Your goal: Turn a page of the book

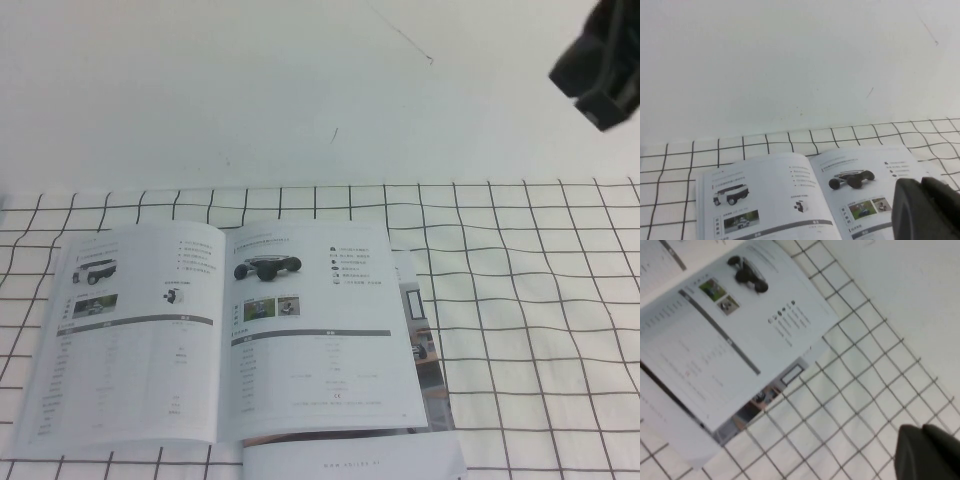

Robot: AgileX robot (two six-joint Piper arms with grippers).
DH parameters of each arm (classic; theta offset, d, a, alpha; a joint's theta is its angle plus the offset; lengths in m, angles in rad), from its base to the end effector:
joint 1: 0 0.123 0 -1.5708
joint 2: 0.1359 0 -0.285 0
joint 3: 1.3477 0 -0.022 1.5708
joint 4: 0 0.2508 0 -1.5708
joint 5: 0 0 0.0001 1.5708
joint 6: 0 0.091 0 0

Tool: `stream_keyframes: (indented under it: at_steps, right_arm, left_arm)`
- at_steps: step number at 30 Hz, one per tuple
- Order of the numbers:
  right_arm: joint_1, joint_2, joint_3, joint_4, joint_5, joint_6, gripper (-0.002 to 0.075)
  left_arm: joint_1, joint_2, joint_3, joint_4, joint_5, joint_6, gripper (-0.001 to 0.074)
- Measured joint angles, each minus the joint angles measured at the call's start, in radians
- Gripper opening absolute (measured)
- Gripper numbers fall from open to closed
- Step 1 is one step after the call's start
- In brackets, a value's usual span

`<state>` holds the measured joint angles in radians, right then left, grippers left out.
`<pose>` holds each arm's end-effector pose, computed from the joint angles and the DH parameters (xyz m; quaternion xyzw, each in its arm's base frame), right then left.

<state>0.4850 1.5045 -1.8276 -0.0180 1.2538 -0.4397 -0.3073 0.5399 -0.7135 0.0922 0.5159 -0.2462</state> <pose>0.2674 0.1392 0.4595 -0.4165 0.8366 -0.0009 0.3558 0.0987 -0.0270 0.3643 0.0420 0.7896 -0.1260 0.5991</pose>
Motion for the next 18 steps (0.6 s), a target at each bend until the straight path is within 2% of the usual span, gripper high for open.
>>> stream_keyframes:
  at_steps: [12,18]
  right_arm:
    - [0.0,-0.601,0.689,-0.166,-0.203,0.144,-0.0001]
    - [0.0,-0.918,0.973,-0.268,-0.228,0.297,-0.0001]
  left_arm:
    - [0.0,-0.343,0.296,-0.112,-0.023,0.042,-0.0003]
    - [0.0,-0.426,0.372,-0.126,-0.071,0.053,-0.0003]
